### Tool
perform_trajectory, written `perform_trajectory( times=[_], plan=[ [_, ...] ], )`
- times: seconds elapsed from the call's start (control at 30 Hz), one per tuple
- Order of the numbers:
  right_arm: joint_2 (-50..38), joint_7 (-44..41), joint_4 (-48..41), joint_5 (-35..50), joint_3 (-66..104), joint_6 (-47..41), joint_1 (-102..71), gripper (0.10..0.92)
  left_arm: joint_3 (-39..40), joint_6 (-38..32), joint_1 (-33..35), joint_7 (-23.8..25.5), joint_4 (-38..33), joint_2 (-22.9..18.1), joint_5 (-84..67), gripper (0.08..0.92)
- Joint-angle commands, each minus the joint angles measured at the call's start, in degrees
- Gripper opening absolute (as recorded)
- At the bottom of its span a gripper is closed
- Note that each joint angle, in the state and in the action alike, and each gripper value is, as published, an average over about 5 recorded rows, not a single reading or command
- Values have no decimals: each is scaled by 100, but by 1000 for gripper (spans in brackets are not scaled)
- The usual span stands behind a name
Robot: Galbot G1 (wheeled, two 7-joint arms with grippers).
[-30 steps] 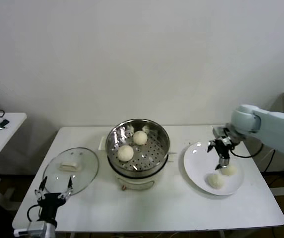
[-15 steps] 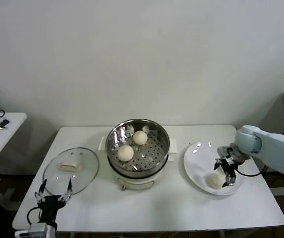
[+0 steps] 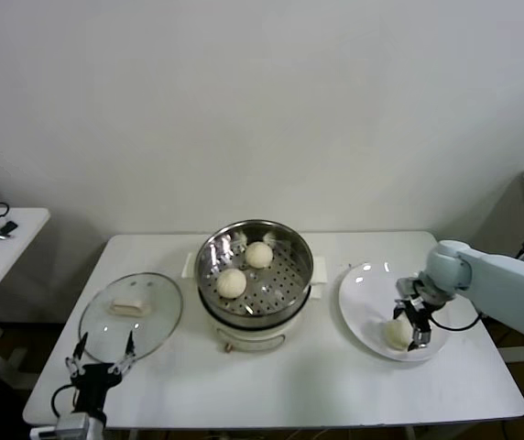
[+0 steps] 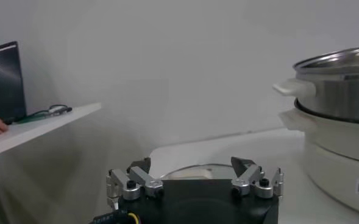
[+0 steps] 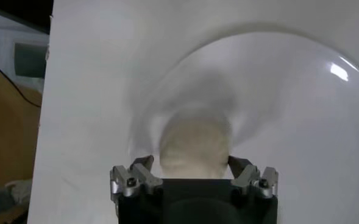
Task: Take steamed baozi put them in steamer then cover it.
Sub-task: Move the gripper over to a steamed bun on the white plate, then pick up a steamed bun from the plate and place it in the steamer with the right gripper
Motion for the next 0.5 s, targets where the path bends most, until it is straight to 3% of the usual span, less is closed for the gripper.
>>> perform_trajectory(
  times=[0.03, 0.5],
  plan=[
    [77, -10, -130, -48, 60, 9, -111, 744, 5, -3, 1, -2, 1, 1, 6, 823],
    [158, -104, -51, -69, -146, 328, 388, 671, 18, -8, 17, -4, -9, -13, 13, 823]
  ],
)
